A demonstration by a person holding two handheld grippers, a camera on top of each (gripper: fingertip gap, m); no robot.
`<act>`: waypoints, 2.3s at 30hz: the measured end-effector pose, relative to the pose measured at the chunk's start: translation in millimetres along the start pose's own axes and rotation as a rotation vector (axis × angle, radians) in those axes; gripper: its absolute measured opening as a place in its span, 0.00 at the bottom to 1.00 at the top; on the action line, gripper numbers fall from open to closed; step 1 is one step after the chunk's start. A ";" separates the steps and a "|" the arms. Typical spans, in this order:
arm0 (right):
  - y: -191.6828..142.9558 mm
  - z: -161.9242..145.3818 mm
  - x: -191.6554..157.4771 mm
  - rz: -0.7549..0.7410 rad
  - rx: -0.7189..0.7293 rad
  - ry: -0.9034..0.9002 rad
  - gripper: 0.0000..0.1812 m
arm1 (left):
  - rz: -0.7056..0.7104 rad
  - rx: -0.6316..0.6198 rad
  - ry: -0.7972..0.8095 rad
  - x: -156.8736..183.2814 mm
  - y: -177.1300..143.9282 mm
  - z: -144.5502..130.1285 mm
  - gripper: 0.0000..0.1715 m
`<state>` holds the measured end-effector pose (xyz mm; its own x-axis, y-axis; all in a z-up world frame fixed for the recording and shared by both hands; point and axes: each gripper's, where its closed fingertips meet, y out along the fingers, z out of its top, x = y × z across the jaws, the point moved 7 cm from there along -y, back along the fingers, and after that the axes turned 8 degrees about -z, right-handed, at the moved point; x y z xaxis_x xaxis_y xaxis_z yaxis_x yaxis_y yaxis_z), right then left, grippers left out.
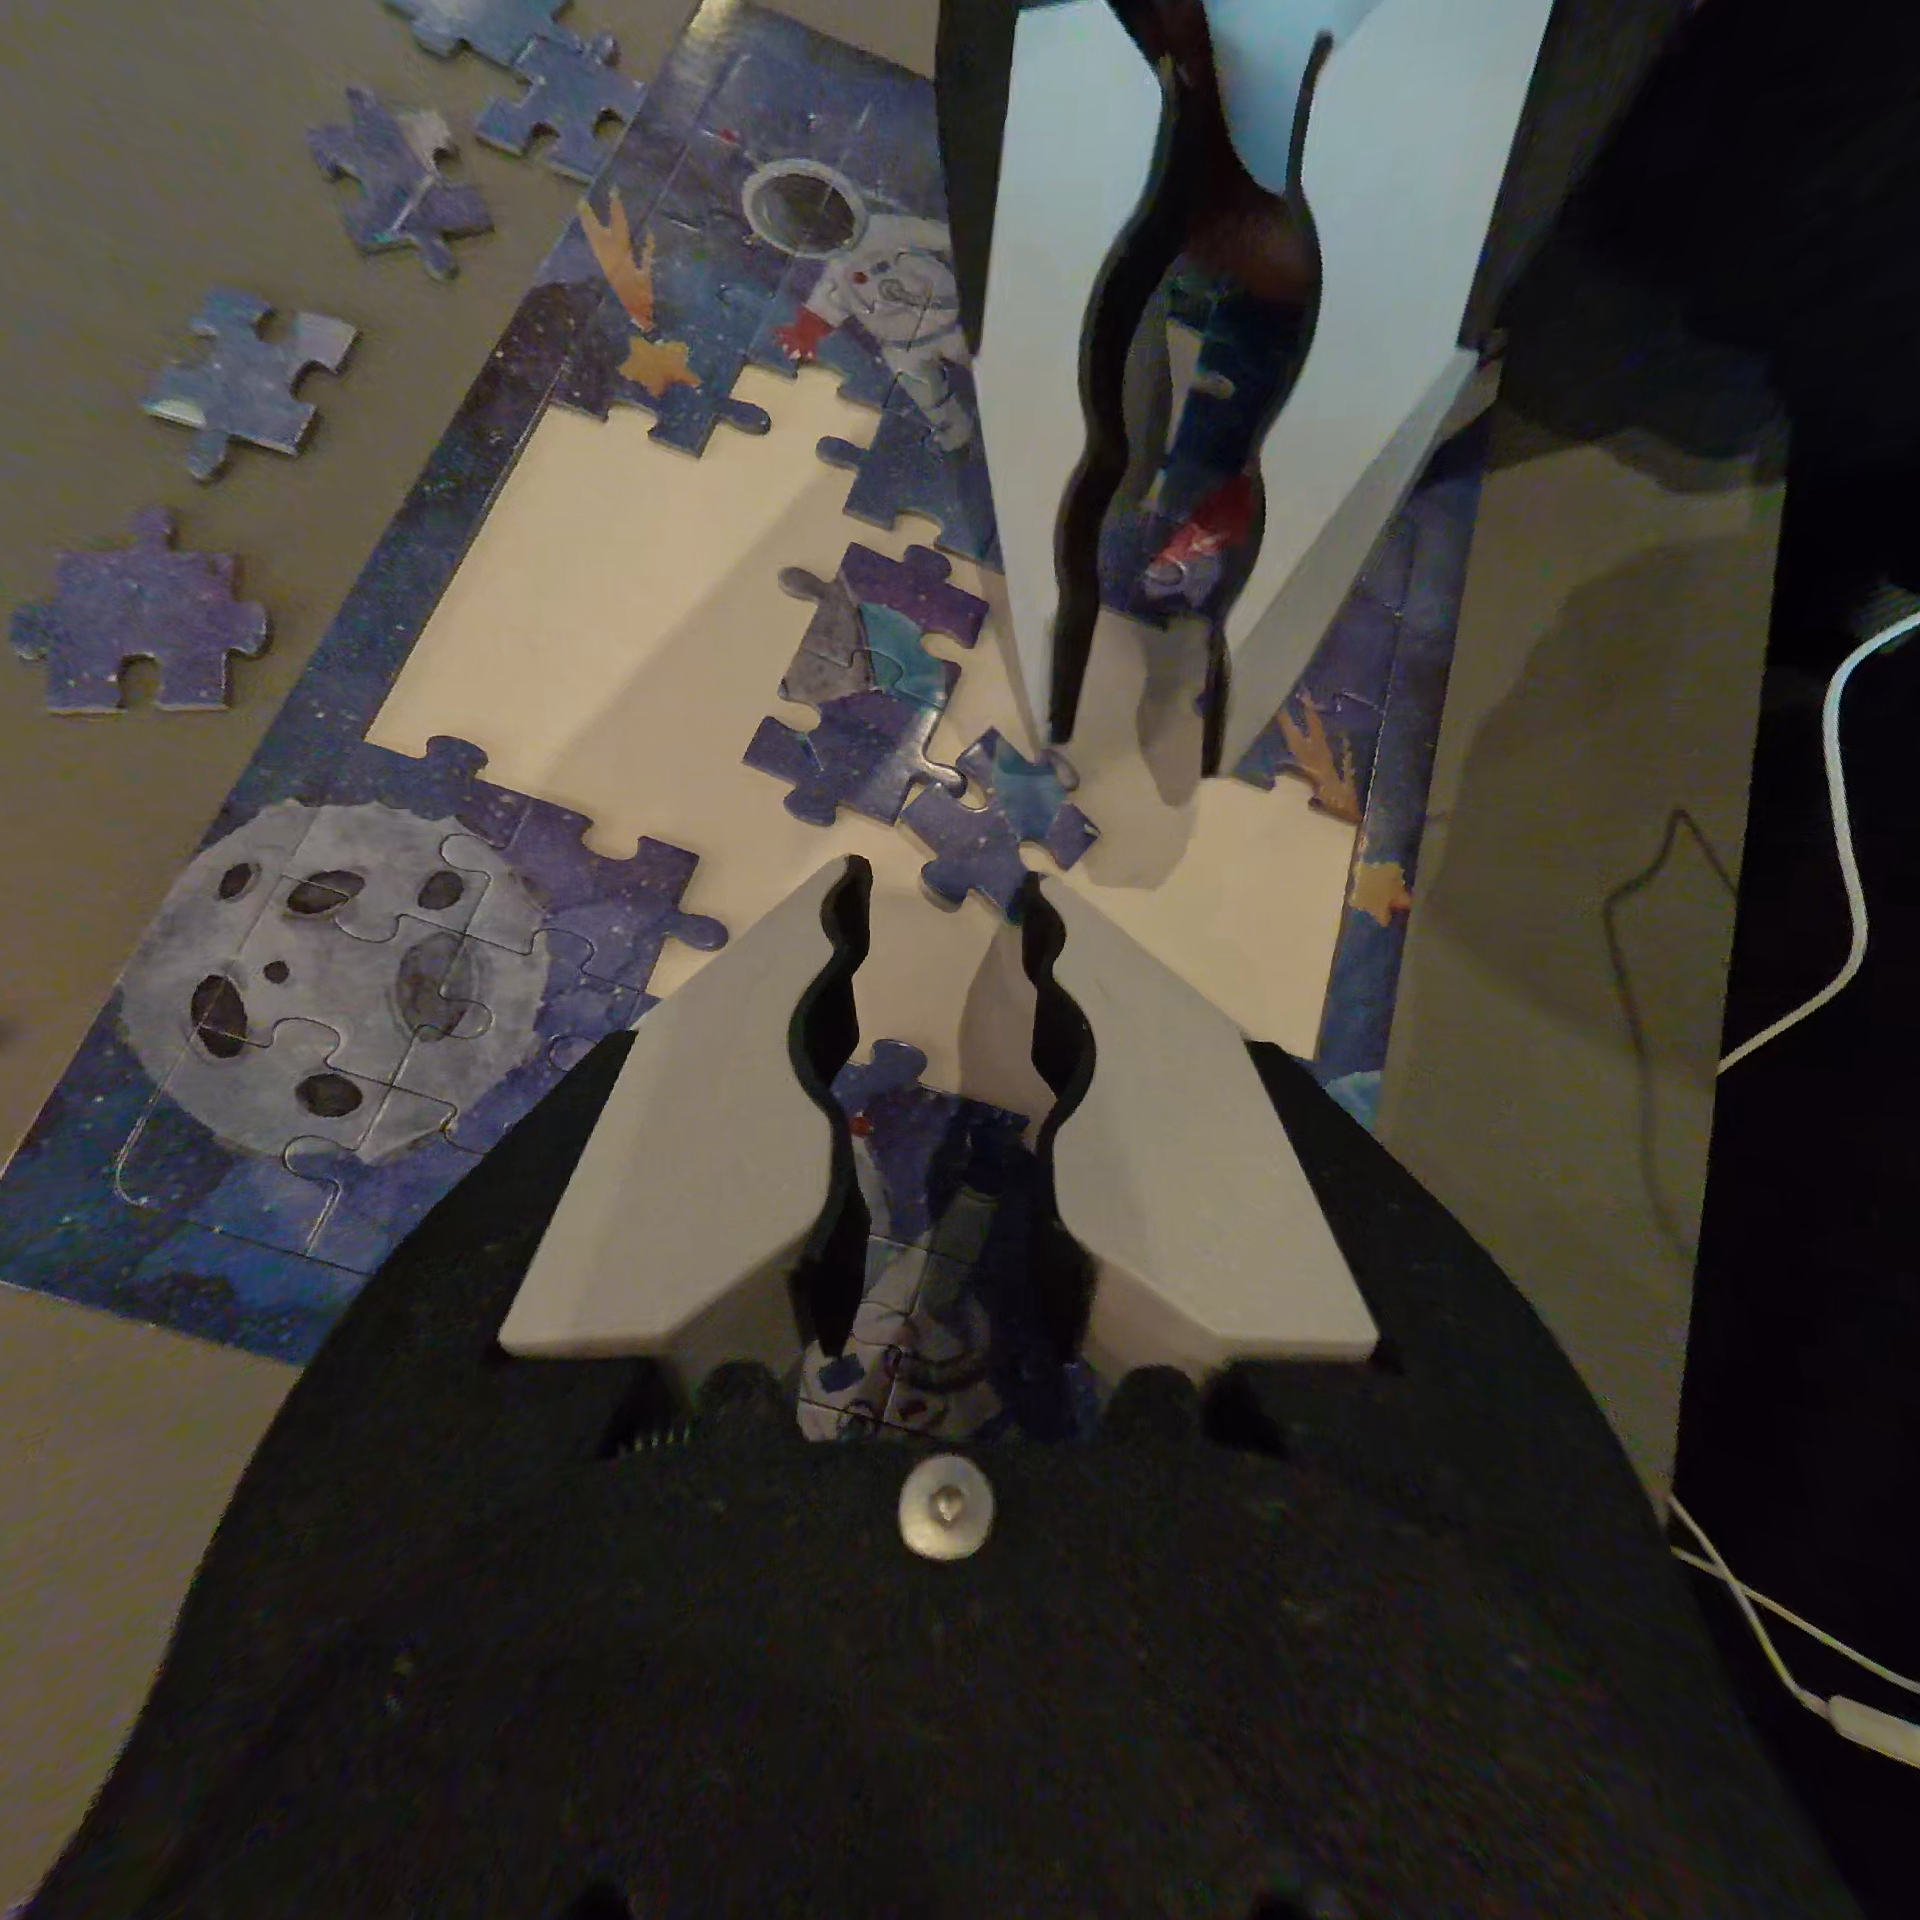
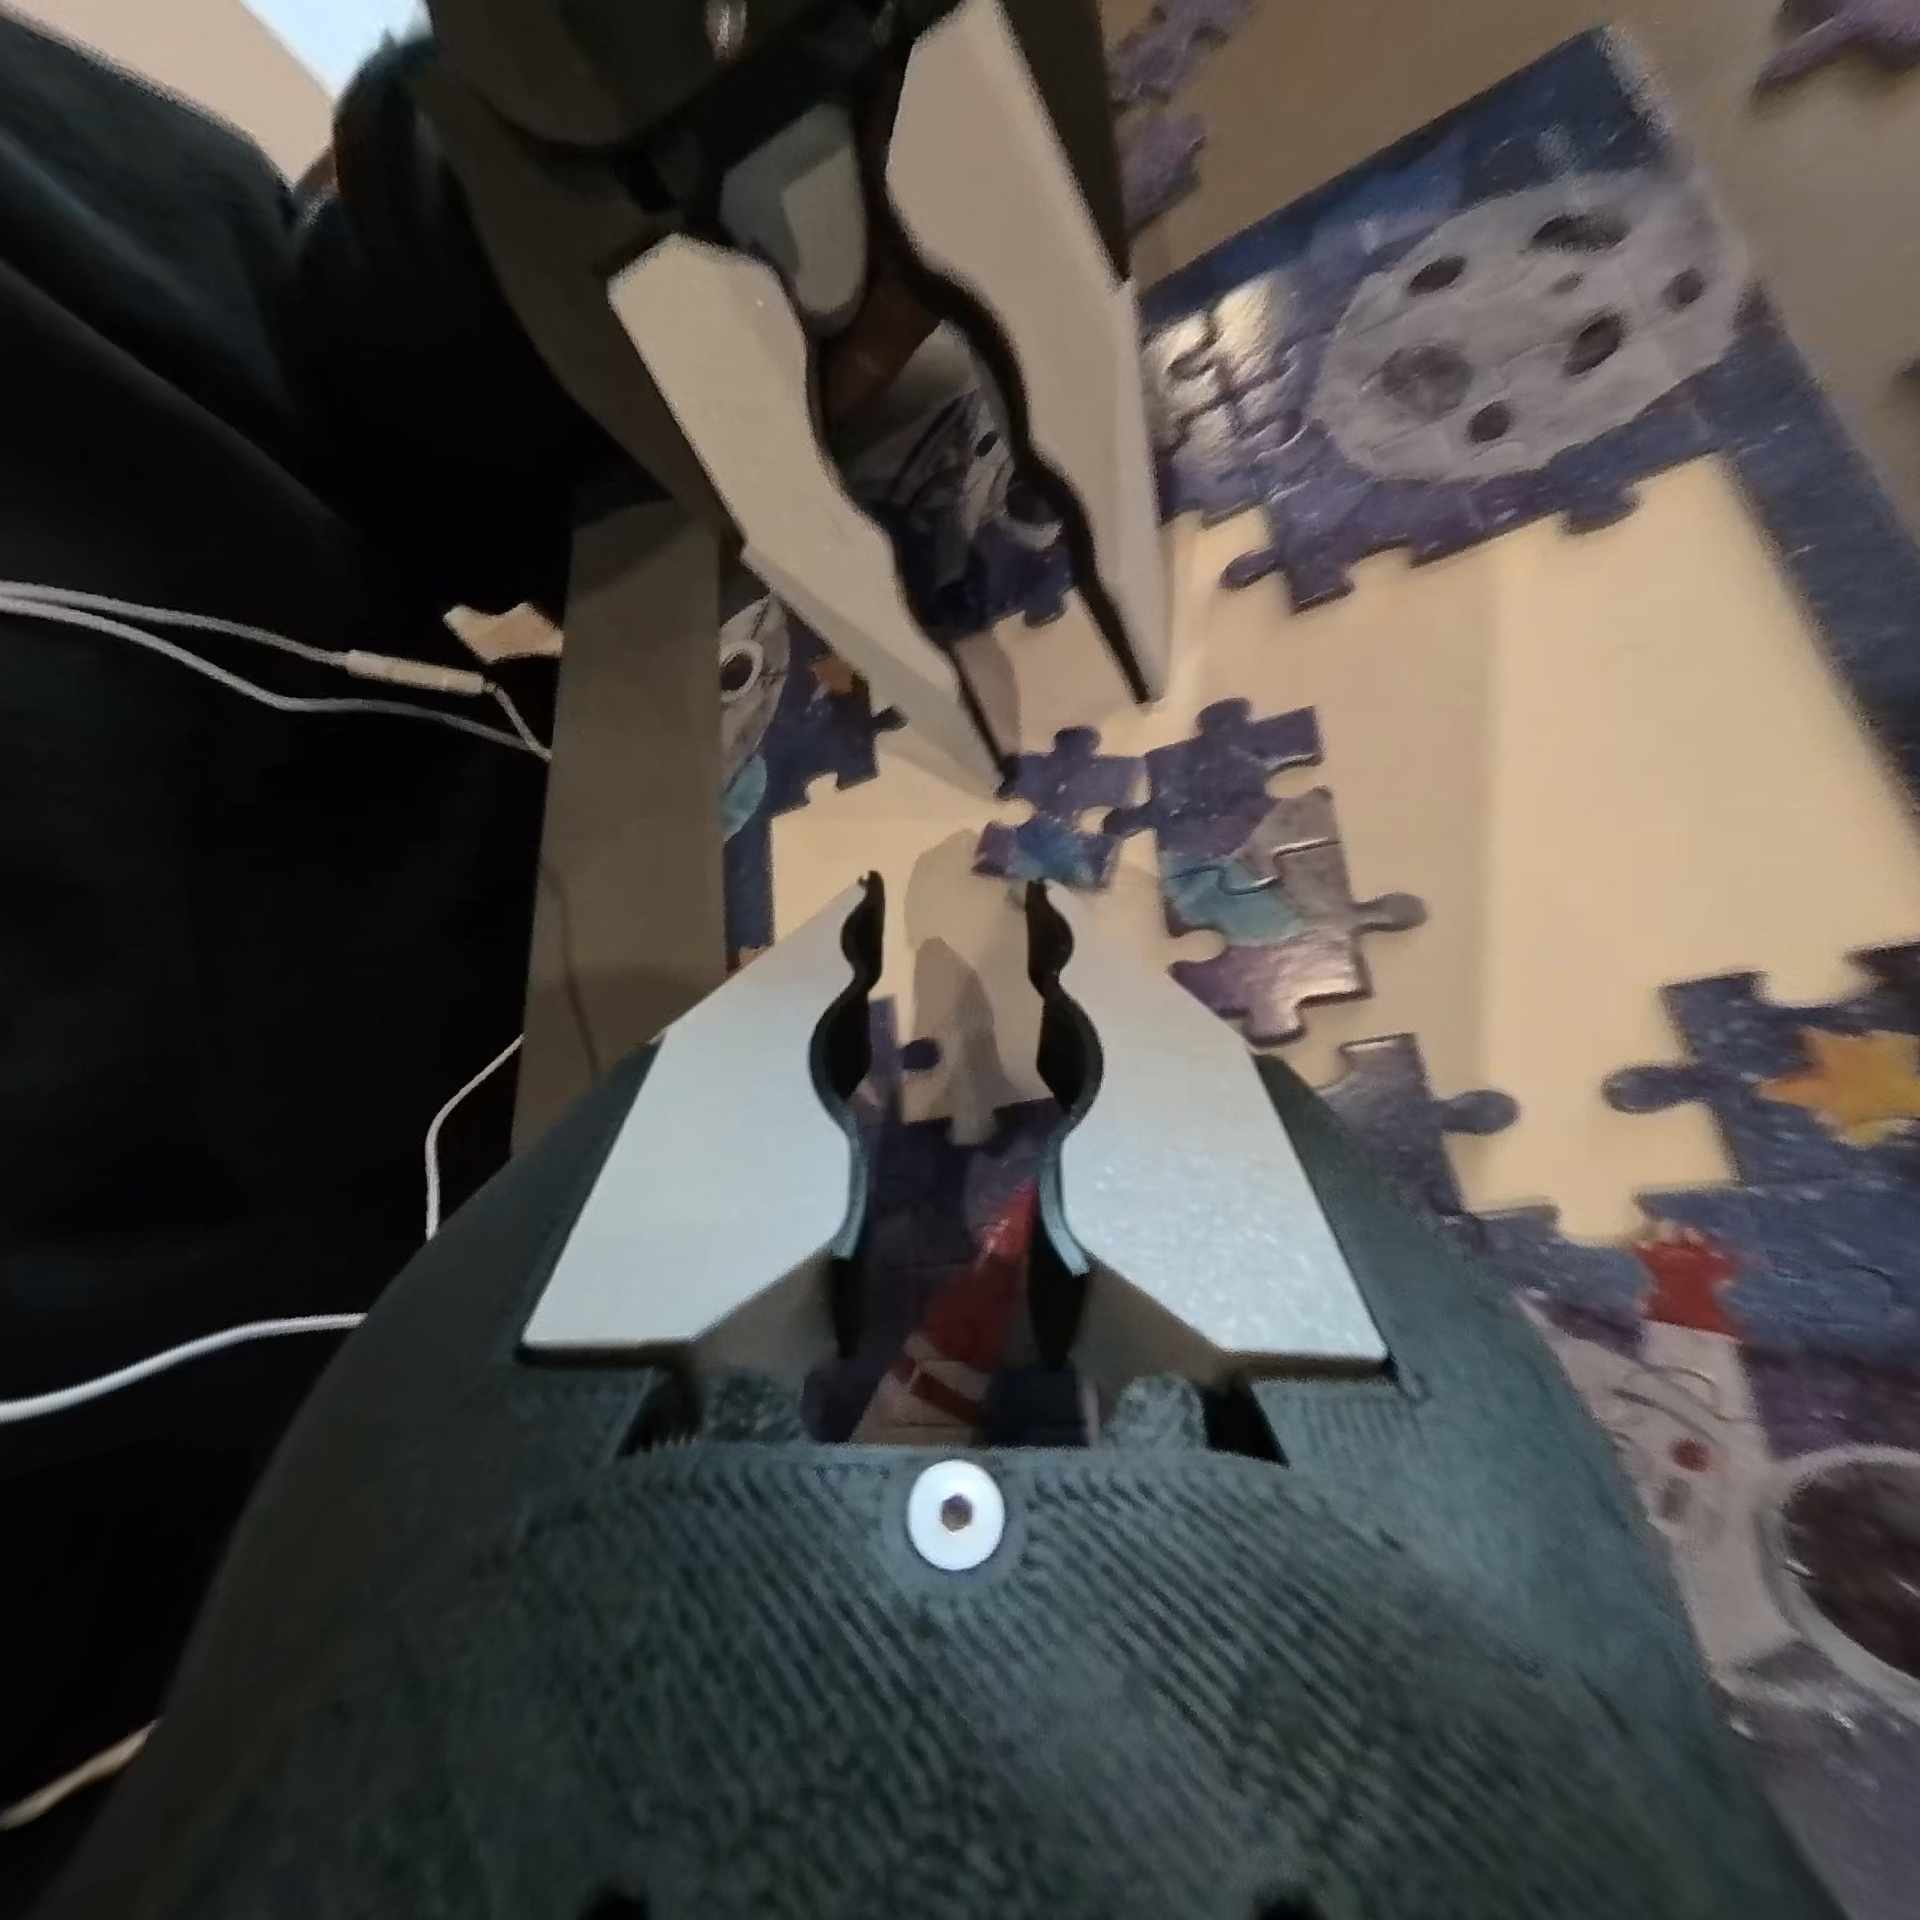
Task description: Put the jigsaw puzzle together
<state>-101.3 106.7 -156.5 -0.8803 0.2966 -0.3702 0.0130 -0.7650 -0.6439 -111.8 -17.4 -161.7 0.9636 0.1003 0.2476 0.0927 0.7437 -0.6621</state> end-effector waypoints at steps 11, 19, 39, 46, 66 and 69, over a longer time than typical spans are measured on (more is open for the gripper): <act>4.8 3.9 2.2 -0.080 0.033 -0.048 0.26 | -0.008 -0.003 0.008 0.8 0.4 -0.2 0.13; 4.5 -4.4 -11.3 0.062 -0.041 -0.063 0.16 | -0.005 -0.002 0.012 0.8 0.5 -0.2 0.13; 3.6 -5.5 -11.1 0.045 -0.058 -0.070 0.17 | -0.016 -0.019 0.032 3.9 1.1 -0.5 0.12; 7.0 -7.9 -19.9 0.079 -0.093 -0.110 0.15 | 0.021 -0.011 0.048 5.2 5.6 2.5 0.12; 9.3 -4.1 -17.9 0.032 -0.072 -0.135 0.13 | 0.100 -0.065 0.112 6.2 3.3 2.3 0.12; 3.5 2.7 -12.0 -0.032 -0.011 -0.142 0.15 | 0.091 -0.058 0.101 5.3 3.2 1.9 0.12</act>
<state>-92.0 99.0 -152.5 -0.9386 0.2363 -0.2514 -0.0118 -0.7502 -0.6611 -106.8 -13.3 -161.1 0.9887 0.0969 0.1143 0.0151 0.6944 -0.7195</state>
